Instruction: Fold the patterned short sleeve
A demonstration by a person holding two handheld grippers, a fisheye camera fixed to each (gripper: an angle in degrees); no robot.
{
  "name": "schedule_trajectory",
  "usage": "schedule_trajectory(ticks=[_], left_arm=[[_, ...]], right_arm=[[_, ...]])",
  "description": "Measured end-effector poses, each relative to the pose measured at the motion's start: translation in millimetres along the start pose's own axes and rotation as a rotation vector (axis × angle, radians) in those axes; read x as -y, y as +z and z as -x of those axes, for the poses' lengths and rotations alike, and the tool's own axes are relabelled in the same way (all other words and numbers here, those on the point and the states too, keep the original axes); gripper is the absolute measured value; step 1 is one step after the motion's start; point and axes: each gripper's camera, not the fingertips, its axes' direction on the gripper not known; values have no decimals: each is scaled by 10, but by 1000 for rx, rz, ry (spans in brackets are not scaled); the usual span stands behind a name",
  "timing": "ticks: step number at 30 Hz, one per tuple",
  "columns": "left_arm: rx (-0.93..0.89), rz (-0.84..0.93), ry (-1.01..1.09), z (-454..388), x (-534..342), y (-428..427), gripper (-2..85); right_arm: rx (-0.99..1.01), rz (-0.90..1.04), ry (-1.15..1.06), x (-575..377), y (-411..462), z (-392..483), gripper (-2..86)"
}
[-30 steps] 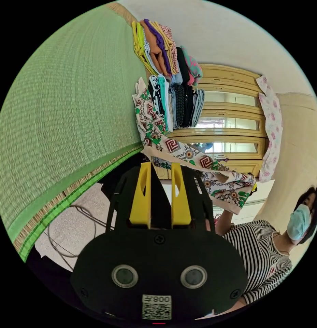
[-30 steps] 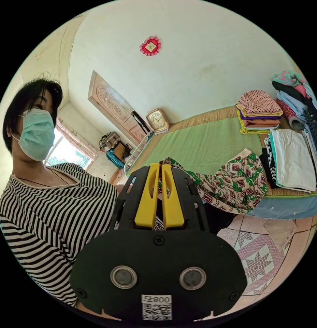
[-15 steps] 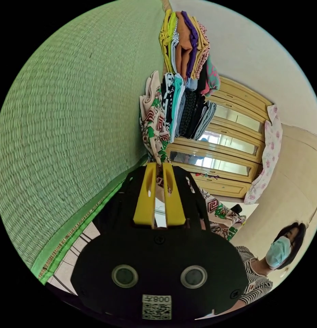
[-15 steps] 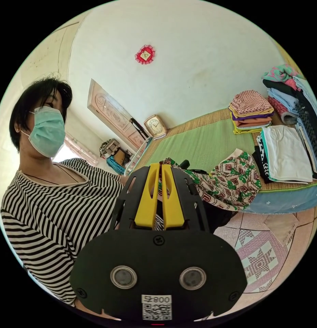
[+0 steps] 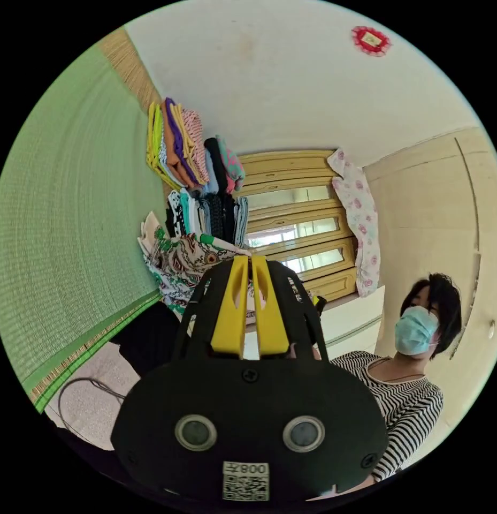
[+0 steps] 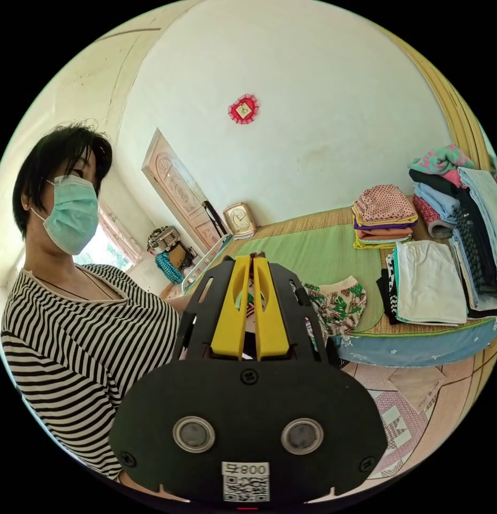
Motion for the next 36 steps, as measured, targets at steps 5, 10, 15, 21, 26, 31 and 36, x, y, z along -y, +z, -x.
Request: schedule_trajectory(ticks=[5, 10, 15, 21, 26, 31, 36], left_arm=[[11, -121, 215, -1072, -430, -692, 7], [51, -213, 473, -2228, -961, -1177, 6], [130, -286, 710, -3205, -1464, -1428, 6], [227, -344, 902, -4091, -2110, -1656, 7], [233, -368, 995, -4542, -2521, -1793, 7], [319, -396, 1088, -4915, -2836, -1878, 7], [358, -406, 1107, -5044, -2850, -1966, 7]], right_arm=[[27, -75, -79, 18, -187, 295, 4], [62, -155, -179, 90, -377, 630, 4], [81, -247, -296, 193, -550, 1024, 4], [87, -344, -411, 235, -745, 1434, 4], [94, -391, -472, 256, -836, 1668, 3], [73, -423, -521, 330, -817, 1837, 3], [68, -423, -540, 571, -614, 1868, 3]])
